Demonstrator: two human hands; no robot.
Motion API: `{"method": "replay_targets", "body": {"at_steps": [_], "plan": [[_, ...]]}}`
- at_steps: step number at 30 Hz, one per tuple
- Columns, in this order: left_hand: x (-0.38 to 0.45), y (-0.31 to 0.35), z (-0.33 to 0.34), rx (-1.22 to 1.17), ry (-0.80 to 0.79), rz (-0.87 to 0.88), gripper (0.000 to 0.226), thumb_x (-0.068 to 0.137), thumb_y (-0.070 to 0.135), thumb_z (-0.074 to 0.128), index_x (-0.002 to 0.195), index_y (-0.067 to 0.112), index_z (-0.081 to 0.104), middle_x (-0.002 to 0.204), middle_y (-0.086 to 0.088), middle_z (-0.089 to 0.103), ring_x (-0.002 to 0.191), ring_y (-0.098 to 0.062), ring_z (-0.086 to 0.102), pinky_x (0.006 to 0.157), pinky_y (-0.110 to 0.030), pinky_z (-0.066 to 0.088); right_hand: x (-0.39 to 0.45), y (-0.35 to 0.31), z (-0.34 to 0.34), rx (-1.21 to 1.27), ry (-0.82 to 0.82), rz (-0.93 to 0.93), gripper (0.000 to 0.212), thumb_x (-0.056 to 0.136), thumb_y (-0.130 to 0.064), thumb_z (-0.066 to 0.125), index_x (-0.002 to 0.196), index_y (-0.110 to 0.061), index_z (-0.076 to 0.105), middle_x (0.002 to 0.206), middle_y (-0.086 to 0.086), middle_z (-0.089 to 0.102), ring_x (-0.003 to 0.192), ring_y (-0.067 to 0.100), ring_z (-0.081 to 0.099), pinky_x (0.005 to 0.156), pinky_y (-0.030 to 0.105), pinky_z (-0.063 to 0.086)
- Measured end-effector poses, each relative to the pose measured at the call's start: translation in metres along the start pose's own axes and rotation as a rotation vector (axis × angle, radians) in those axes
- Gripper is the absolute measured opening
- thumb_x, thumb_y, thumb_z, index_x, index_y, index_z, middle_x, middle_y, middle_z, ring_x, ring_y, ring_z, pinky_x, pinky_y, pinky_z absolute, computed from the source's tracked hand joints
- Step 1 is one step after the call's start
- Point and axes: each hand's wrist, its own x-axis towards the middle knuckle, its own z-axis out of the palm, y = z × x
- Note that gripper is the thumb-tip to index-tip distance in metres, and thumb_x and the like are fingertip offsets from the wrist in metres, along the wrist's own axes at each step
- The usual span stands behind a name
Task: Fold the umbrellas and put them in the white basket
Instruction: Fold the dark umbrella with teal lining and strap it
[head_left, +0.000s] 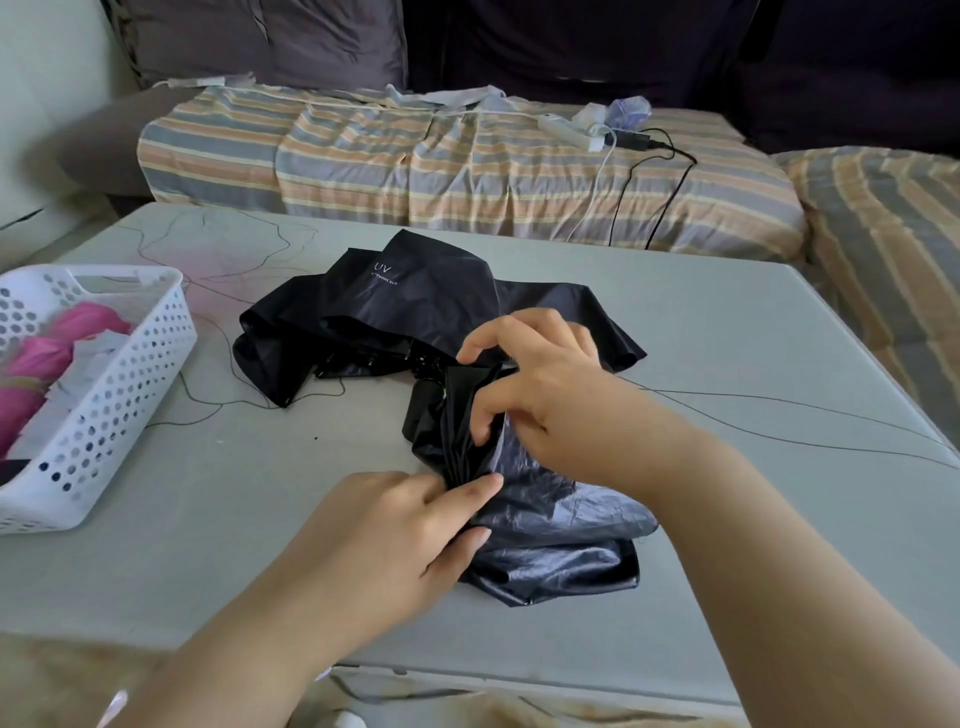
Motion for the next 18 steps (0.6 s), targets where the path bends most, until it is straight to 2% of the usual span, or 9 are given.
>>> {"method": "replay_targets", "body": {"at_steps": [2,4,7,9,11,13,15,18], "plan": [[0.0,-0.003,0.0,0.002,0.001,0.003,0.039,0.084,0.036,0.047,0.107,0.018,0.072,0.055,0.005,0.053,0.041,-0.016,0.049,0.041,-0.017,0.034,0.008,-0.005,-0.008,-0.039,-0.156,-0.036,0.039,0.08,0.001,0.051,0.083,-0.03,0.073,0.14,-0.011,0.037,0.132,0.017,0.016,0.098,0.028,0.007],[0.001,-0.006,0.001,-0.004,-0.001,0.001,0.039,0.085,0.037,0.047,0.109,0.02,0.071,0.055,0.006,0.054,0.042,-0.014,0.049,0.04,-0.017,0.035,0.016,0.001,-0.014,-0.164,-0.27,-0.059,0.033,0.085,-0.005,0.053,0.089,-0.031,0.073,0.144,-0.014,0.03,0.136,0.017,0.012,0.103,0.029,0.007],[0.002,-0.011,0.0,-0.016,-0.014,-0.03,0.041,0.086,0.039,0.045,0.117,0.024,0.068,0.052,0.008,0.05,0.04,-0.012,0.046,0.037,-0.018,0.035,0.023,0.014,-0.023,-0.329,-0.297,-0.096,0.024,0.083,-0.013,0.056,0.093,-0.026,0.074,0.134,-0.008,0.043,0.132,0.024,0.026,0.106,0.041,0.015],[0.005,-0.017,-0.002,-0.013,-0.009,-0.047,0.042,0.087,0.039,0.044,0.12,0.026,0.066,0.05,0.009,0.046,0.039,-0.011,0.043,0.038,-0.017,0.031,0.027,0.018,-0.028,-0.387,-0.268,-0.109,0.023,0.08,-0.014,0.058,0.093,-0.024,0.074,0.122,-0.005,0.053,0.123,0.026,0.039,0.102,0.043,0.025],[0.006,-0.023,-0.004,0.003,-0.001,-0.05,0.042,0.087,0.038,0.043,0.12,0.027,0.065,0.049,0.008,0.045,0.037,-0.011,0.042,0.038,-0.017,0.028,0.032,0.017,-0.035,-0.395,-0.286,-0.116,0.024,0.081,-0.019,0.056,0.097,-0.025,0.073,0.116,-0.008,0.052,0.116,0.021,0.04,0.1,0.037,0.028],[0.005,-0.027,-0.005,0.005,-0.003,-0.044,0.042,0.087,0.038,0.042,0.121,0.027,0.064,0.048,0.008,0.044,0.037,-0.012,0.042,0.037,-0.018,0.03,0.038,0.015,-0.046,-0.27,-0.378,-0.053,0.021,0.086,-0.026,0.057,0.102,-0.028,0.07,0.11,-0.017,0.046,0.11,0.011,0.038,0.099,0.029,0.03],[0.003,-0.029,-0.006,-0.005,-0.008,-0.04,0.041,0.088,0.038,0.042,0.123,0.029,0.062,0.049,0.009,0.043,0.037,-0.011,0.042,0.036,-0.019,0.032,0.045,0.011,-0.06,-0.096,-0.49,0.03,0.012,0.087,-0.031,0.061,0.097,-0.034,0.067,0.1,-0.022,0.046,0.099,0.002,0.043,0.089,0.019,0.034],[0.001,-0.031,-0.006,-0.021,0.003,-0.042,0.04,0.089,0.039,0.041,0.127,0.034,0.053,0.05,0.01,0.044,0.038,-0.01,0.042,0.036,-0.019,0.034,0.053,0.008,-0.072,-0.073,-0.582,0.078,0.006,0.088,-0.036,0.065,0.094,-0.037,0.065,0.093,-0.024,0.052,0.087,-0.003,0.051,0.074,0.009,0.036]]}}
